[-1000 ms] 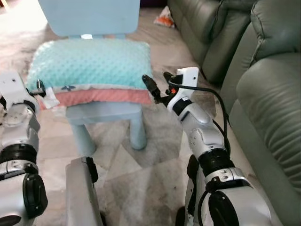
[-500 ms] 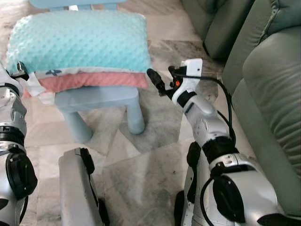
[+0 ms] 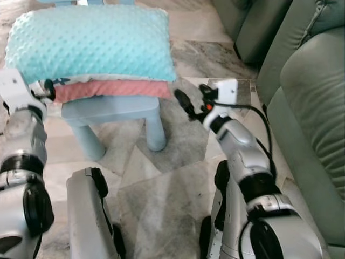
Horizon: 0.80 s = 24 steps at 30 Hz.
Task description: Move the pillow to the sofa
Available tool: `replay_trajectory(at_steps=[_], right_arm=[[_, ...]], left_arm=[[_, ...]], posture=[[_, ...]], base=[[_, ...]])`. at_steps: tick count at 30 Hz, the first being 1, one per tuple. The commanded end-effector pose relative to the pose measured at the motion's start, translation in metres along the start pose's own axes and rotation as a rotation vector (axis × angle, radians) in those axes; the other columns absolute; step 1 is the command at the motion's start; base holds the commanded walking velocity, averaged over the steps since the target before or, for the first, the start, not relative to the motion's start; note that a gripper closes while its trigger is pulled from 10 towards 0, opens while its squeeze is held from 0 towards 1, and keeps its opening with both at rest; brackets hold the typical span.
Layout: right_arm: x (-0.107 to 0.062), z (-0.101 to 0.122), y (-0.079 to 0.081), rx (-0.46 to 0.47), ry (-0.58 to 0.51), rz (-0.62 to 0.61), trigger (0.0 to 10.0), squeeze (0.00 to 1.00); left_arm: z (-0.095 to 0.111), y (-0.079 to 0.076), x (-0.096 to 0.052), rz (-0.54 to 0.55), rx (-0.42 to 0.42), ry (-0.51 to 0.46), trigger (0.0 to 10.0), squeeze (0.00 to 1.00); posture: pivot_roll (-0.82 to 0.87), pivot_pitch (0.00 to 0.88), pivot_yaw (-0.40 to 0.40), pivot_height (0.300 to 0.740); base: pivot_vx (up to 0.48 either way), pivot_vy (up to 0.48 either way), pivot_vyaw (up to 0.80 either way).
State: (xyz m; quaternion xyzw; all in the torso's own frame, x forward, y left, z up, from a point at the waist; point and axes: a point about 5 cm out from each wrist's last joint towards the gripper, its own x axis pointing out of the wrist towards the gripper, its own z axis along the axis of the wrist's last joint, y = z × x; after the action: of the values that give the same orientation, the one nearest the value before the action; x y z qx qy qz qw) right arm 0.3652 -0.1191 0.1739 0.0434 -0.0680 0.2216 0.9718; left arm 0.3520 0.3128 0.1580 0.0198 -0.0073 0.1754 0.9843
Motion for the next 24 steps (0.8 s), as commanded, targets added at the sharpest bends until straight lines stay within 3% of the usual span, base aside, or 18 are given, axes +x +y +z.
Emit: replay_trajectory(at_steps=[1, 3, 8, 13, 17, 24], right_arm=[[-0.015, 0.002, -0.004, -0.044, 0.012, -0.041, 10.0, 0.0], [-0.017, 0.002, -0.006, -0.048, 0.013, -0.044, 10.0, 0.0], [-0.033, 0.001, -0.014, -0.072, 0.012, -0.106, 10.0, 0.0], [-0.037, 0.004, -0.021, -0.064, 0.007, -0.164, 10.0, 0.0], [-0.035, 0.01, -0.024, -0.055, -0.008, -0.193, 10.0, 0.0], [-0.028, 0.018, -0.027, -0.064, -0.029, -0.199, 10.0, 0.0]], left_arm=[[-0.02, -0.001, -0.015, -0.039, 0.04, 0.003, 10.0, 0.0], [-0.025, -0.003, -0.018, -0.044, 0.043, 0.011, 10.0, 0.0], [-0.05, -0.026, -0.048, -0.147, 0.103, -0.013, 10.0, 0.0], [-0.058, -0.049, -0.057, -0.185, 0.047, 0.006, 10.0, 0.0], [-0.05, -0.063, -0.056, -0.208, 0.034, -0.013, 10.0, 0.0], [-0.038, -0.069, -0.043, -0.201, 0.014, -0.037, 10.0, 0.0]], posture=[[-0.05, 0.096, -0.023, 0.363], [-0.05, 0.08, -0.021, 0.363], [-0.09, 0.0, -0.007, 0.363], [-0.1, 0.0, -0.005, 0.363], [-0.12, 0.0, 0.002, 0.363], [-0.12, 0.0, 0.0, 0.403]], base=[[0.0, 0.0, 0.0], [0.0, 0.0, 0.0], [0.0, 0.0, 0.0], [0.0, 0.0, 0.0], [0.0, 0.0, 0.0], [0.0, 0.0, 0.0]])
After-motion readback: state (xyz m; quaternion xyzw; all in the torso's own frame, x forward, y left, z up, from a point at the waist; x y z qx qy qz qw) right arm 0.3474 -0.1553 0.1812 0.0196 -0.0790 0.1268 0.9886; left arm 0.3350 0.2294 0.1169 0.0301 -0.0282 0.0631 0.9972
